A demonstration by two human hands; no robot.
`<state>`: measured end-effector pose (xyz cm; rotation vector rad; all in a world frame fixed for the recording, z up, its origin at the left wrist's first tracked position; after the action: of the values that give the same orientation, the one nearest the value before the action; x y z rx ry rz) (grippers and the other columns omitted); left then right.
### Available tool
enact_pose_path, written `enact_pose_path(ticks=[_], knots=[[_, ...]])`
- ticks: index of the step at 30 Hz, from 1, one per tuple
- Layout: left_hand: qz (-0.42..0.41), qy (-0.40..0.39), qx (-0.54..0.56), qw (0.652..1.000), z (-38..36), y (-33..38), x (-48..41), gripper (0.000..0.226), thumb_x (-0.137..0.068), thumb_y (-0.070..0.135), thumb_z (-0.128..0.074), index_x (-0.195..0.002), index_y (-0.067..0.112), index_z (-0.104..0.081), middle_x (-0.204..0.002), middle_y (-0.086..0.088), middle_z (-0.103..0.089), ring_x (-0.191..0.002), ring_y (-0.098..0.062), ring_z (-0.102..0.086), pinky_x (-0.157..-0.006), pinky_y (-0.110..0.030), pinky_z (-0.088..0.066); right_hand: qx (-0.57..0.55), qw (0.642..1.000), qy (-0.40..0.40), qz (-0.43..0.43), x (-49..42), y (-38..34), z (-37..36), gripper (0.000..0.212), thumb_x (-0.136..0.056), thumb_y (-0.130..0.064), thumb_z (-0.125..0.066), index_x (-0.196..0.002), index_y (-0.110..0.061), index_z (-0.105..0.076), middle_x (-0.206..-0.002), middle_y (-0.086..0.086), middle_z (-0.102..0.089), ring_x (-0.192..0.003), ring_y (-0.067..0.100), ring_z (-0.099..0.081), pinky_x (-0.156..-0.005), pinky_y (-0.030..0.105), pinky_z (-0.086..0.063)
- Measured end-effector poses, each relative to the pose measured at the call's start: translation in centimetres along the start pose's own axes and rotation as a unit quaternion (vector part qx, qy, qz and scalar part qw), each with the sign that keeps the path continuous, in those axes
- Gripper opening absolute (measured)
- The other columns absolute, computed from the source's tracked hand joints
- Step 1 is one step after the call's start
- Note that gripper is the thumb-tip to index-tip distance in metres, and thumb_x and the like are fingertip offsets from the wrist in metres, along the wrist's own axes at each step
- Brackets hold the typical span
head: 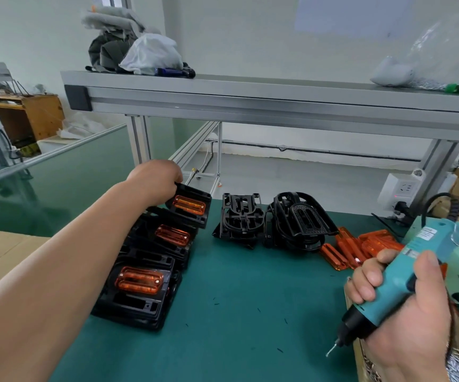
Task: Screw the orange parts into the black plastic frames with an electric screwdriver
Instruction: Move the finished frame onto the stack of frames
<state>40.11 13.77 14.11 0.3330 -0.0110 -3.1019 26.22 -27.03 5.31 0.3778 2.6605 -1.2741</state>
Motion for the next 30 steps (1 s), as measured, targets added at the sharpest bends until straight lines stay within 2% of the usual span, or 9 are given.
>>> enact_pose_path(ticks=[5,14,17,19,21,23,25,27,30], knots=[[0.011,-0.031,0.002,0.999,-1.2,0.2,-2.9,0.032,-0.093,0.0,-0.056,-0.117,0.012,-0.073,-0.118,-0.01,-0.072,-0.106,-0.031,-0.068,-0.092,-0.047,-0.06,0.013,1.0,-0.021,0.004,-0.7,0.3,0.2,0.056,-0.08,-0.07,-0.073,-0.09,-0.017,-0.059,-0.065,0.003,-0.042,-0.046,0.015,-0.04,-0.046,0.028,-0.035],[0.005,-0.029,0.014,0.999,-4.2,-0.5,-6.0,0.034,-0.092,-0.009,-0.048,-0.113,0.005,-0.071,-0.112,-0.013,-0.072,-0.1,-0.03,-0.068,-0.09,-0.046,-0.06,-0.057,0.997,-0.051,-0.024,-2.9,2.0,3.0,0.054,-0.097,-0.064,-0.065,-0.099,-0.01,-0.059,-0.067,0.009,-0.047,-0.046,0.02,-0.047,-0.046,0.032,-0.041],[0.006,-0.047,-0.002,0.999,-5.7,-0.8,-6.1,0.029,-0.091,-0.009,-0.049,-0.103,0.005,-0.071,-0.105,-0.013,-0.072,-0.095,-0.03,-0.067,-0.087,-0.046,-0.06,-0.212,0.965,-0.145,-0.056,-3.3,2.7,2.6,0.055,-0.115,-0.051,-0.041,-0.111,0.003,-0.051,-0.078,0.018,-0.055,-0.059,0.029,-0.06,-0.055,0.042,-0.047],[0.006,-0.064,-0.012,0.998,-6.7,-1.0,-6.0,0.028,-0.092,-0.006,-0.051,-0.106,0.006,-0.072,-0.107,-0.012,-0.071,-0.098,-0.03,-0.067,-0.089,-0.046,-0.059,-0.318,0.919,-0.218,-0.083,-2.7,2.4,1.7,0.054,-0.118,-0.045,-0.031,-0.121,0.009,-0.041,-0.093,0.031,-0.057,-0.08,0.043,-0.064,-0.072,0.056,-0.048],[0.006,-0.086,-0.019,0.996,-7.7,-1.1,-5.9,0.028,-0.095,-0.002,-0.054,-0.112,0.01,-0.072,-0.113,-0.009,-0.07,-0.105,-0.029,-0.066,-0.093,-0.046,-0.058,-0.373,0.887,-0.249,-0.111,-2.0,2.2,0.9,0.054,-0.119,-0.042,-0.028,-0.126,0.011,-0.033,-0.106,0.04,-0.052,-0.096,0.054,-0.058,-0.085,0.063,-0.04],[0.003,-0.111,-0.021,0.994,-8.6,-1.1,-5.6,0.028,-0.095,0.001,-0.056,-0.115,0.012,-0.072,-0.118,-0.008,-0.069,-0.109,-0.029,-0.065,-0.097,-0.045,-0.056,-0.379,0.884,-0.245,-0.123,-1.6,2.0,0.2,0.054,-0.119,-0.042,-0.028,-0.126,0.011,-0.034,-0.106,0.04,-0.051,-0.097,0.055,-0.058,-0.085,0.064,-0.039],[0.003,-0.131,-0.022,0.991,-9.2,-1.1,-5.3,0.03,-0.094,0.0,-0.056,-0.115,0.012,-0.074,-0.119,-0.007,-0.07,-0.111,-0.028,-0.065,-0.098,-0.044,-0.056,-0.297,0.932,-0.183,-0.093,-1.7,2.1,0.6,0.054,-0.116,-0.048,-0.039,-0.118,0.006,-0.046,-0.091,0.029,-0.056,-0.077,0.042,-0.062,-0.07,0.057,-0.047],[0.004,-0.143,-0.018,0.99,-9.3,-1.1,-5.1,0.033,-0.092,-0.001,-0.055,-0.115,0.013,-0.075,-0.12,-0.007,-0.07,-0.112,-0.028,-0.066,-0.098,-0.043,-0.056,-0.095,0.993,-0.063,-0.039,-1.8,1.6,1.6,0.057,-0.099,-0.06,-0.066,-0.101,-0.003,-0.056,-0.07,0.013,-0.05,-0.048,0.025,-0.052,-0.046,0.039,-0.045],[0.008,-0.152,-0.011,0.988,-9.0,-1.0,-5.1,0.033,-0.092,0.003,-0.057,-0.117,0.016,-0.075,-0.124,-0.005,-0.07,-0.115,-0.027,-0.065,-0.1,-0.045,-0.055,-0.007,1.0,-0.002,-0.016,-1.4,0.6,0.9,0.064,-0.074,-0.07,-0.082,-0.091,-0.012,-0.059,-0.064,0.006,-0.042,-0.042,0.017,-0.042,-0.039,0.032,-0.038]])
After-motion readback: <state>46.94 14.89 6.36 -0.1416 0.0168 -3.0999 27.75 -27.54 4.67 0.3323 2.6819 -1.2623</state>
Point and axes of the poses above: each hand's wrist, its own x-axis away from the middle knuckle, its own z-axis out of the back of the hand, y = z × x, the point moved 7 cm from there along -x, towards the middle knuckle
